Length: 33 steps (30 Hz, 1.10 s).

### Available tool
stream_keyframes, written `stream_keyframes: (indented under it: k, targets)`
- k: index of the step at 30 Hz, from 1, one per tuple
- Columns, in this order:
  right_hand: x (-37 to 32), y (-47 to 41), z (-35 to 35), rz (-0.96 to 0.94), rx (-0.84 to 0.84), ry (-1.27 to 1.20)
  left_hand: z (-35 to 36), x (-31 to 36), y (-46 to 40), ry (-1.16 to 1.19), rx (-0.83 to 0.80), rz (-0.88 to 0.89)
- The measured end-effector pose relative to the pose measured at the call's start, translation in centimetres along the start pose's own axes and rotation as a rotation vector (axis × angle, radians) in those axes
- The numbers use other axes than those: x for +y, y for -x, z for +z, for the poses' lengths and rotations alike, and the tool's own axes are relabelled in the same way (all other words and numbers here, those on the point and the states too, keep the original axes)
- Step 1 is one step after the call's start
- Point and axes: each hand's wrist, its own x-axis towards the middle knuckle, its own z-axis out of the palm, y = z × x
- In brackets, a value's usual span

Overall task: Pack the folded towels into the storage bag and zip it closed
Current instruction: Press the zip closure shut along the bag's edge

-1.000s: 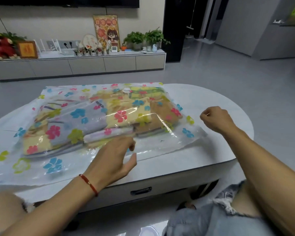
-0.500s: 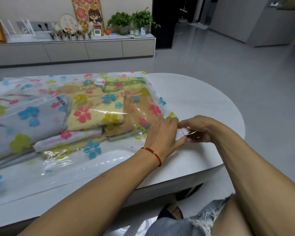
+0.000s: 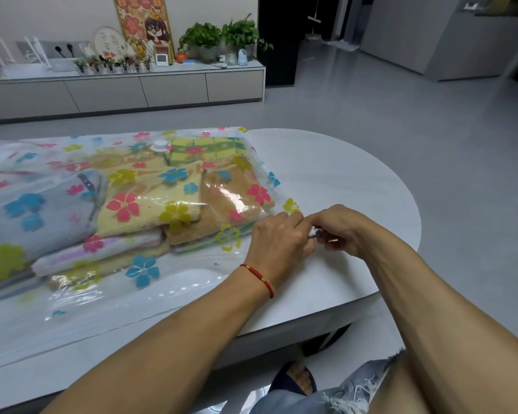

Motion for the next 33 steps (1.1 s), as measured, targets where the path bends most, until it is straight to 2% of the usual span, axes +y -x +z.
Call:
stream_keyframes:
  k: [7,14,19,22,27,33]
  targets:
    - [-0.3,0.0,0.3,-0.080,0.045,0.073,0.2,-0.1,0.4,0.127,0.002,-0.060]
    - [-0.5,0.4,0.3,-0.144,0.044,0.173,-0.3,-1.2,1.4,0.091,-0.096,-0.052]
    - [-0.9,1.7,-0.1,-0.070,-0.034,0.310,-0.5,-0.3,1.0,0.083,-0.094,-0.105]
    - [-0.3,1.8,-0.3,-0.135,-0.128,0.303,-0.6,-0.1,1.3,0.085,-0.108,-0.153]
    - [1.0,1.4,-1.1,-0.266,-0.143,0.237,-1.4,0.0,0.8,0.035,-0.125,-0.013]
    - [1.6,1.0,-1.6,-0.316,-0.108,0.154,-2.5,-0.8,0.2,0.026,-0.154,0.080]
